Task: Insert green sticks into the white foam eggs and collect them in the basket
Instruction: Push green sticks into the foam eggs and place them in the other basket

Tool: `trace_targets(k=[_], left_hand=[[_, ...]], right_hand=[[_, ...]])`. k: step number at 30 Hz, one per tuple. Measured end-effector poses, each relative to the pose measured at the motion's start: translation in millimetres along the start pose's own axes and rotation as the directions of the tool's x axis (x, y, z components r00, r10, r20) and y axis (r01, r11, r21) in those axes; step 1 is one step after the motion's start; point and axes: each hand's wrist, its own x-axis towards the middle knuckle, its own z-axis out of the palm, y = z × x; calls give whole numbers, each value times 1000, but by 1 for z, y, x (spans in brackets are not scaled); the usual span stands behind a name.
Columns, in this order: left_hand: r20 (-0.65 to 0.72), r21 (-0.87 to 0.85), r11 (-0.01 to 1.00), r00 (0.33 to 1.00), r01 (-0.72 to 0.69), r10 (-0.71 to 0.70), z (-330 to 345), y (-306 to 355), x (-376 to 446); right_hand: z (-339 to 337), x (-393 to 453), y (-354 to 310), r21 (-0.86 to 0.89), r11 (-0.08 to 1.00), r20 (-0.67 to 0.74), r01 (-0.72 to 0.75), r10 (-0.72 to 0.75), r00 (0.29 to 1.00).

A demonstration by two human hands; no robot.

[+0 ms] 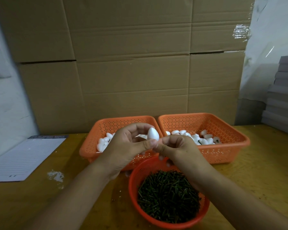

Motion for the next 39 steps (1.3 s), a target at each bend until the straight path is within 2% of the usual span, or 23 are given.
trace_targets(k=[6,16,29,35,37,39], left_hand=[[-10,-10,1000,1000,-3,3,2,-1,0],[-35,-128,990,997,56,-61,3,-4,1],[-41,-118,991,997,62,-67,2,-8,2],[-75,-102,991,993,80,-88,-1,-5,3],[-140,-83,992,984,96,-107,-8,-3,6],[-246,-53,992,961,113,-123,-22,-2,10]], right_hand=[[0,0,-2,7,1000,19,6,-6,1000],[-1,0,-2,12,1000,13,-12,11,1000],[0,0,0,-17,999,-7,42,-42,999],[-5,5,-2,43,999,-110,4,0,994],[-17,10,-3,-44,999,-179,-13,5,984],[-36,17,0,-253,967,-275,-36,-36,961]])
